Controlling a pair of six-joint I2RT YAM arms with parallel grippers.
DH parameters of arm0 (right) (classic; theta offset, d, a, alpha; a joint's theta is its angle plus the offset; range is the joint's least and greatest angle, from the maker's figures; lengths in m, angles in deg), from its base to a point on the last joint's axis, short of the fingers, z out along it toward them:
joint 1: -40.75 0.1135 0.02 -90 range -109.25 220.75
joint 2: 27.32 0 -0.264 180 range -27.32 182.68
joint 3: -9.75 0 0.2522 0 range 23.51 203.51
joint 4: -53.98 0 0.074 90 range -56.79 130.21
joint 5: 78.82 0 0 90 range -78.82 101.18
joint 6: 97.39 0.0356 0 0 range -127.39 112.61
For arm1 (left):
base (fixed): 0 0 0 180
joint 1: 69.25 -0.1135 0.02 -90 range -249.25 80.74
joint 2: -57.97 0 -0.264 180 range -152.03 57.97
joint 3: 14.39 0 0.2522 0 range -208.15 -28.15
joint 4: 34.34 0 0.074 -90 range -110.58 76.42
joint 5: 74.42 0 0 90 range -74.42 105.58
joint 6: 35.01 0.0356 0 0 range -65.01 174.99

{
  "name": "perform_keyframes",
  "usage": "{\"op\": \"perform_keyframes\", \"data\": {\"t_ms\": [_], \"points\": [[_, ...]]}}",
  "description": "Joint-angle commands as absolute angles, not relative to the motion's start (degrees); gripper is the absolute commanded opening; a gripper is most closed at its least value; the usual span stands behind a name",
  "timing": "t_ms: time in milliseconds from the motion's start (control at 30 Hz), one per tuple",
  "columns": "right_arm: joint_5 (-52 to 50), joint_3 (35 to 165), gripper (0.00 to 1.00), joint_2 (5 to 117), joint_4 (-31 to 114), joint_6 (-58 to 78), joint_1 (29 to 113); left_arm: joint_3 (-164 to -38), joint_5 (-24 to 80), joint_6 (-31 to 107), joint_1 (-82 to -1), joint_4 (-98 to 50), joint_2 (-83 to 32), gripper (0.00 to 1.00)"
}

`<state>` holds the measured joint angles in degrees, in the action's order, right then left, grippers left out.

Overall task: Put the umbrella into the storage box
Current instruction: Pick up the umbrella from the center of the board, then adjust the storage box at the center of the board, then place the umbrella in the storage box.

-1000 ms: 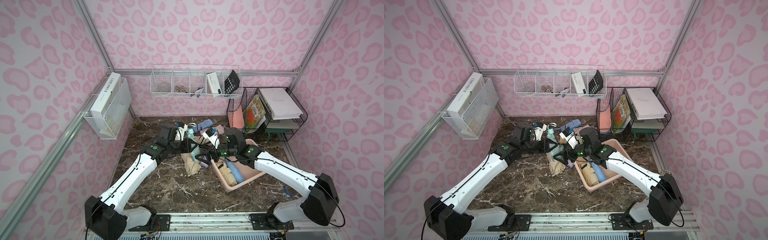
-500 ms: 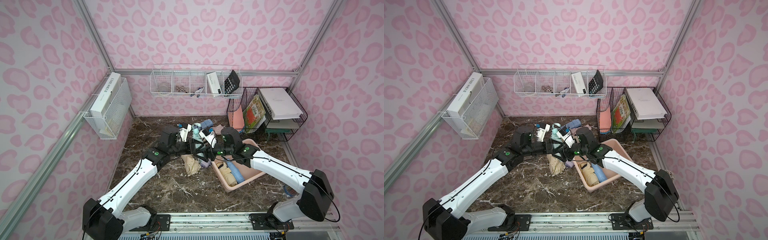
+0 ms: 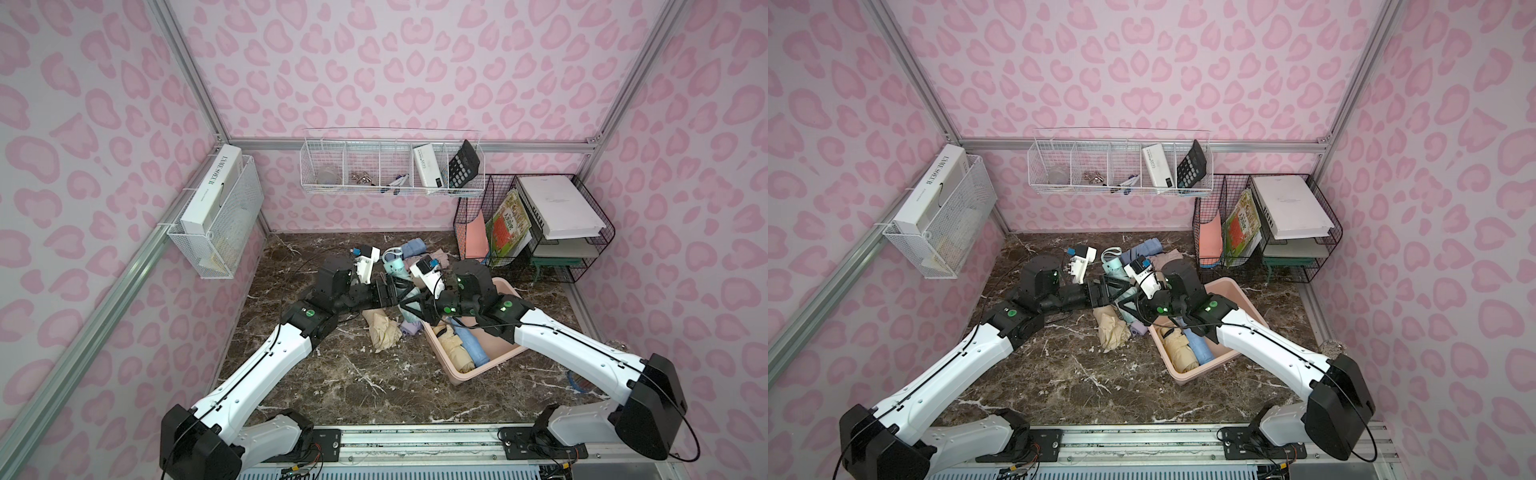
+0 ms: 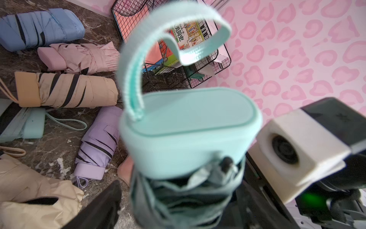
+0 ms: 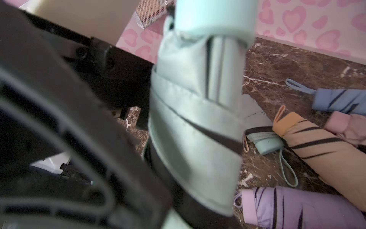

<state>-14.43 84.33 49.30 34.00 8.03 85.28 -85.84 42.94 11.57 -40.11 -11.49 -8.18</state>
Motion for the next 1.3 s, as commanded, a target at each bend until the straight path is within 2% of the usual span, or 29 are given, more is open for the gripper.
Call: {"op": "perform_keyframes", "data": {"t_ms": [0,167,333,500,600,733,800,900,1267], "points": [[-7.75,82.88,0.24,45.12,27.28,10.34,83.52,-84.9,36.0,6.27,-39.76,-8.62,-5.7,0.91],[0.43,82.17,0.23,38.53,9.62,11.21,79.51,-84.76,24.62,-2.59,-34.04,6.79,-3.5,0.87],[10.22,82.37,0.23,37.54,-3.21,15.37,79.12,-85.42,18.51,-11.72,-24.03,10.43,-7.06,0.84],[16.72,80.57,0.23,38.23,-2.93,18.36,76.36,-88.25,15.89,-16.4,-17.1,8.41,-14.61,0.87],[19.07,80.49,0.23,40.36,-2.44,16.01,73.49,-90.9,16.83,-17.08,-15.34,4.8,-19.41,0.89],[23.59,80.41,0.23,43.65,-4.39,12.92,72.24,-93.64,17.24,-17.34,-14.24,3.04,-24.6,0.88],[23.54,80.38,0.23,45.16,-4.13,11.88,71.95,-93.68,17.77,-18.09,-14.23,2.67,-26.84,0.84],[24.25,80.46,0.24,47.6,-3.28,11.09,71.77,-93.76,18.39,-18.35,-14.23,2.56,-29.61,0.73],[19.41,79.05,0.26,50.02,-2.02,15.8,73.95,-99.85,16.02,-11.29,-15.63,10.83,-35.96,0.24]]}}
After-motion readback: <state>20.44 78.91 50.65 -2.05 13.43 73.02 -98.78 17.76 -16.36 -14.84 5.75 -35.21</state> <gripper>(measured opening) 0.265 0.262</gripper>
